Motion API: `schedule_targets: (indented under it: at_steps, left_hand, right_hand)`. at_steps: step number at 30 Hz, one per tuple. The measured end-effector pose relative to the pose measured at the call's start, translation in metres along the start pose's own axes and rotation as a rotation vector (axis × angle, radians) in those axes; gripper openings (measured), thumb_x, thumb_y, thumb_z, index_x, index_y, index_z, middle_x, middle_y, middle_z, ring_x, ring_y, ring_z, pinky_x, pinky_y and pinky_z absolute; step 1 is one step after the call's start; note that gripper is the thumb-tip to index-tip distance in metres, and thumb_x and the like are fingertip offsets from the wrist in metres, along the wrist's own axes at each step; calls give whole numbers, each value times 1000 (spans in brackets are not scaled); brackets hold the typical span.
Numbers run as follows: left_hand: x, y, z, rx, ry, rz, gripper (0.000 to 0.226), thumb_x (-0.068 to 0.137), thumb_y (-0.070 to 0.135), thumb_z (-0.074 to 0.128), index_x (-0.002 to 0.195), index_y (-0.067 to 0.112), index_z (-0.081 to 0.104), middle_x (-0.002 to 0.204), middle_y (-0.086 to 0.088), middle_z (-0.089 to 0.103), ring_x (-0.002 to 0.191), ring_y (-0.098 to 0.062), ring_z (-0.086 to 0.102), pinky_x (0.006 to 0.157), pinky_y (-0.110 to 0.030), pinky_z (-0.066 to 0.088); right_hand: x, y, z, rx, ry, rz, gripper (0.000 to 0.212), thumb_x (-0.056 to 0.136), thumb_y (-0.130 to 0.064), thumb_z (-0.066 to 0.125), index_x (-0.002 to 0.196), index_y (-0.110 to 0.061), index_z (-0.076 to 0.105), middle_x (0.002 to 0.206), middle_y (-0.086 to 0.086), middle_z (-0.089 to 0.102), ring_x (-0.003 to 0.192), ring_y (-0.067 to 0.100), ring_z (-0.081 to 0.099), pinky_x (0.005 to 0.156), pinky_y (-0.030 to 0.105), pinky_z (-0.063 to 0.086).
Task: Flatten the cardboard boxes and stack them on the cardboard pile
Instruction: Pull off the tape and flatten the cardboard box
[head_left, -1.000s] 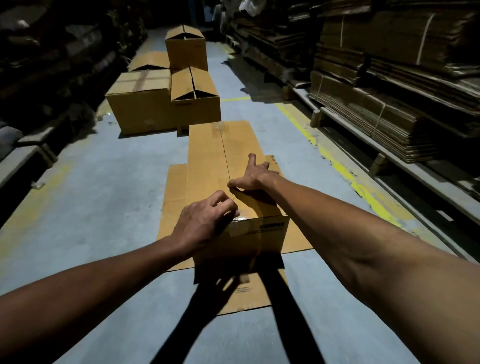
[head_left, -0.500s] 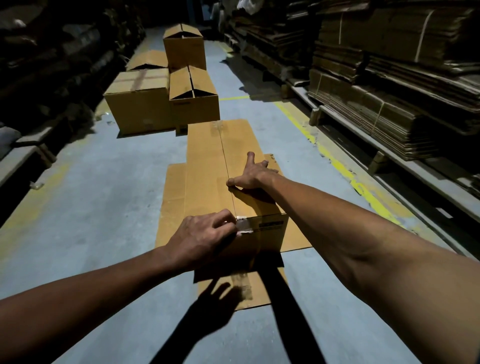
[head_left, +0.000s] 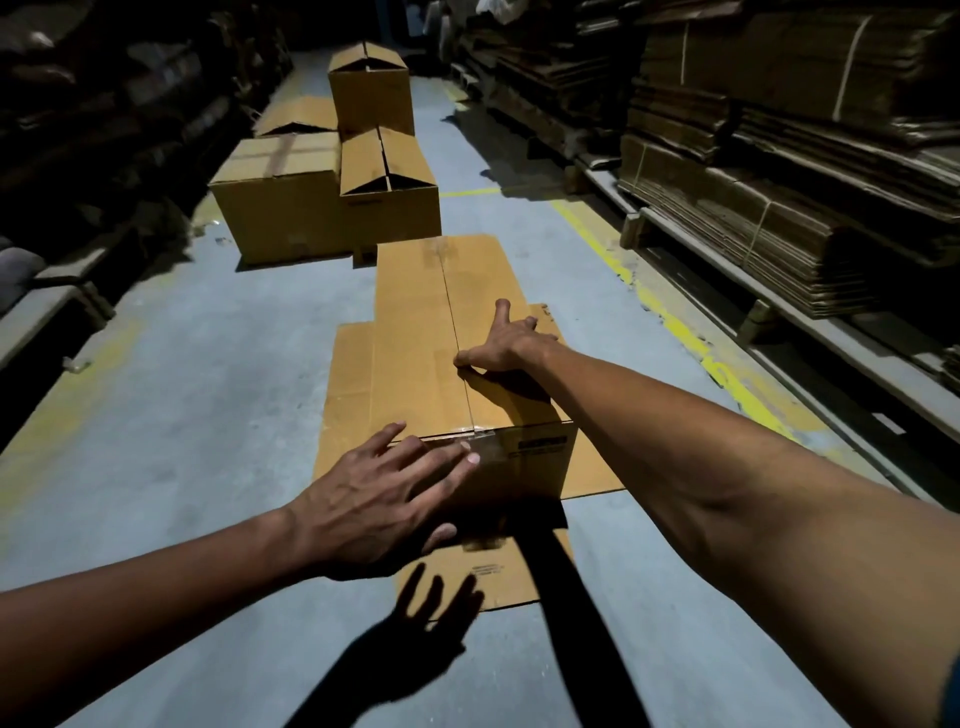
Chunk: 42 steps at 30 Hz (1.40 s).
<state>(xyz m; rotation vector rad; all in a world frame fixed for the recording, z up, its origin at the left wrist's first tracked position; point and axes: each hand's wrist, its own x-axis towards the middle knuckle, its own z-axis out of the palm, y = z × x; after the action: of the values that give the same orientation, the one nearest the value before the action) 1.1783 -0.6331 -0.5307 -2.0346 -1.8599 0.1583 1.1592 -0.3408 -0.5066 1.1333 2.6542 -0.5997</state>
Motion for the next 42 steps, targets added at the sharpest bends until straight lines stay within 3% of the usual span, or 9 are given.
schedule_targets:
  at_steps: [9,16,20,22,25,29,31,34,42]
  left_hand:
    - [35,-29,2,-282,-33,-426,68,106,65,13,161,29,32,154,6,47,131,-17,44,106,-39,44]
    - [93,-113,45,-536,-213,-874,69,103,67,33,162,32,27,170,-10,20,153,-40,19,120,-61,29]
    - [110,-110,60,-648,-380,-1115,90,97,73,46,165,26,13,170,-18,10,150,-52,20,119,-58,28]
    - [118,-110,56,-638,-413,-1136,101,91,78,51,166,24,11,171,-19,3,151,-52,18,119,-57,29]
    - [126,-117,64,-691,-452,-1180,119,80,87,57,166,24,6,172,-17,-8,153,-52,12,119,-60,28]
    - [134,-127,75,-683,-472,-1208,132,68,93,60,166,24,4,171,-19,-12,154,-52,6,120,-66,28]
    - [138,-131,79,-698,-479,-1219,138,64,94,63,166,24,1,171,-20,-15,155,-52,2,119,-69,27]
    - [143,-135,83,-721,-498,-1214,141,65,90,67,165,27,-10,169,-21,-24,155,-53,-2,120,-69,24]
    - [138,-124,66,-686,-649,-1164,139,69,89,66,165,25,-11,166,-24,-27,152,-56,9,119,-59,30]
  right_hand:
    - [-4,-1,-8,-8,-30,37,113,83,-72,66,160,-27,-4,163,28,18,142,51,37,114,63,36]
    - [-7,-32,-30,-118,-21,68,119,72,-85,65,160,-33,3,161,22,20,139,51,37,105,58,45]
    - [-36,-31,-36,-188,-311,78,80,89,-72,61,137,-10,45,122,13,55,98,28,60,74,39,49]
    - [-37,-36,-42,-235,-425,52,65,94,-64,59,127,-8,56,128,10,58,105,25,59,80,38,50]
    - [-29,-47,-49,-275,-453,34,50,96,-49,61,125,-9,60,131,10,57,106,23,55,94,39,49]
    - [-25,-41,-59,-181,-341,48,44,99,-36,65,130,-7,51,113,10,55,95,23,56,66,30,47]
    - [-7,-35,-47,14,-254,124,71,92,-41,70,144,-10,33,111,16,54,92,27,59,66,35,52]
    - [14,-41,-27,177,-19,200,118,73,-70,73,158,-34,1,161,23,18,139,54,33,108,64,42]
    - [14,-39,-24,-62,-77,216,113,70,-78,69,158,-35,13,156,17,18,137,47,31,106,56,43]
